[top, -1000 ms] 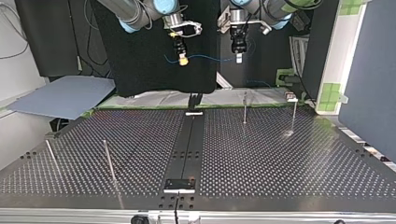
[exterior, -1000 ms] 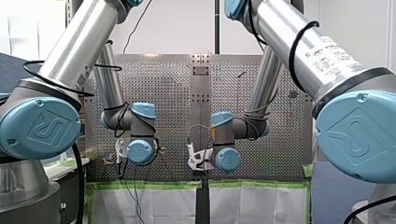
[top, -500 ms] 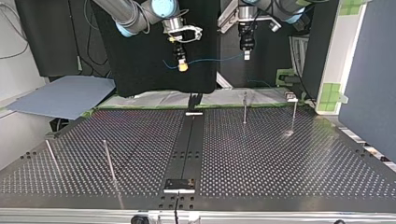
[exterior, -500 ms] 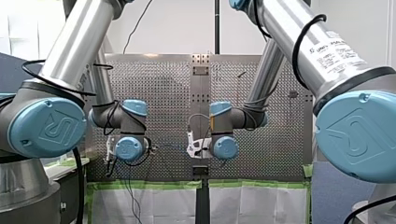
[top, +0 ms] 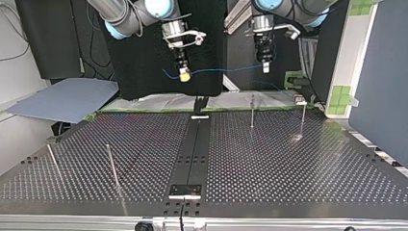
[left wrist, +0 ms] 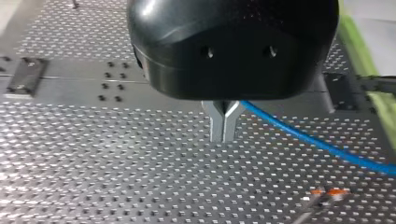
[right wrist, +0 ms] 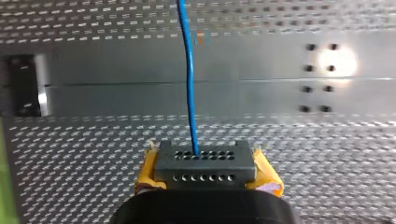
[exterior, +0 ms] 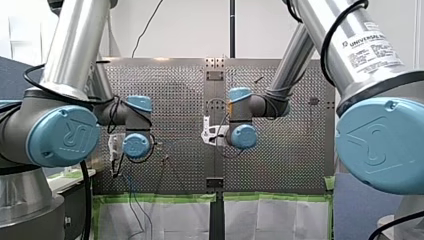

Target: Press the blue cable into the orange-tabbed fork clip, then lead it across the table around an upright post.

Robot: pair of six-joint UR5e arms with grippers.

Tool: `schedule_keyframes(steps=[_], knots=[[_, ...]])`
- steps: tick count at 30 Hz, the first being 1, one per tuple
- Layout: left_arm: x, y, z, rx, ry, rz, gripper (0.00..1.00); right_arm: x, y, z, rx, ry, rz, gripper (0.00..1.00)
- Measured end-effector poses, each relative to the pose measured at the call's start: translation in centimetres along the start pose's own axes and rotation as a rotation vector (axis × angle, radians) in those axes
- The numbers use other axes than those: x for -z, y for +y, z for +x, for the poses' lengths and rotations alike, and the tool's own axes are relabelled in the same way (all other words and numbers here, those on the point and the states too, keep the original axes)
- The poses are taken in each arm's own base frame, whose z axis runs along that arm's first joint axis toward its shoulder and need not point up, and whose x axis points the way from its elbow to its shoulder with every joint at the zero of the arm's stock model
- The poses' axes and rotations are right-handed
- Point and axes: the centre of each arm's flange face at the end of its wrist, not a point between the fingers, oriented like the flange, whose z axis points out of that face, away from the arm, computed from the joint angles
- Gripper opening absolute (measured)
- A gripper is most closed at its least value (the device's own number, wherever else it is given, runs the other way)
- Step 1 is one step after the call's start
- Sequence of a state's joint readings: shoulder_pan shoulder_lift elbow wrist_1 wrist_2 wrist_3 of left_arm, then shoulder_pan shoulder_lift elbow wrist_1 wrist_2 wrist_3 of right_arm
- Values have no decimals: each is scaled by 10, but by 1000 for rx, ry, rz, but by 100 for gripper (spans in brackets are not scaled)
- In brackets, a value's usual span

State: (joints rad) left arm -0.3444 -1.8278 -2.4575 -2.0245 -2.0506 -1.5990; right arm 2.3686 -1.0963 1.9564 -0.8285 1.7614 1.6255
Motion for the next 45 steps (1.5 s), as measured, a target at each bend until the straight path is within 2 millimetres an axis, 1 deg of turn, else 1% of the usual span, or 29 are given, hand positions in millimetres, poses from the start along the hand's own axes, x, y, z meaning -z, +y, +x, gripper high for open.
schedule_keyframes(steps=[2, 3, 6, 8, 13, 16, 23, 28, 31, 34, 38, 42, 45], knots=[[-1, 0, -7, 13, -10, 4, 0, -1, -1, 11, -6, 24, 4, 0], [-1, 0, -10, 17, -14, 7, 0, -1, -1, 13, -8, 30, 6, 0], [-2, -1, -19, 25, -30, 24, 0, -5, -2, 13, -10, 41, 11, 0], [-2, -2, -20, 25, -32, 37, 0, -9, -5, 9, -9, 42, 16, 0], [-4, -4, -10, 28, -23, 53, 0, -21, -12, -1, -7, 43, 28, 0], [-5, -4, -1, 33, -15, 55, 0, -25, -14, -10, -10, 42, 37, 0], [-4, -2, 21, 19, 33, 54, 0, -36, -16, -38, -23, 14, 44, 0], [-8, -1, 25, 46, 42, 67, 0, -42, -17, -49, -29, 1, 53, 0], [-11, -1, 26, 63, 42, 77, 0, -50, -18, -57, -28, -12, 56, 0], [-17, -2, 30, 67, 43, 79, 0, -57, -19, -65, -27, -22, 61, 0], [-32, -6, 35, 85, 25, 72, 0, -70, -21, -78, -26, -30, 70, 0], [-47, -9, 40, 122, -1, 66, 0, -77, -19, -95, -24, -47, 71, 0], [-57, -11, 46, 137, -8, 62, 0, -81, -16, -102, -24, -51, 67, 0]])
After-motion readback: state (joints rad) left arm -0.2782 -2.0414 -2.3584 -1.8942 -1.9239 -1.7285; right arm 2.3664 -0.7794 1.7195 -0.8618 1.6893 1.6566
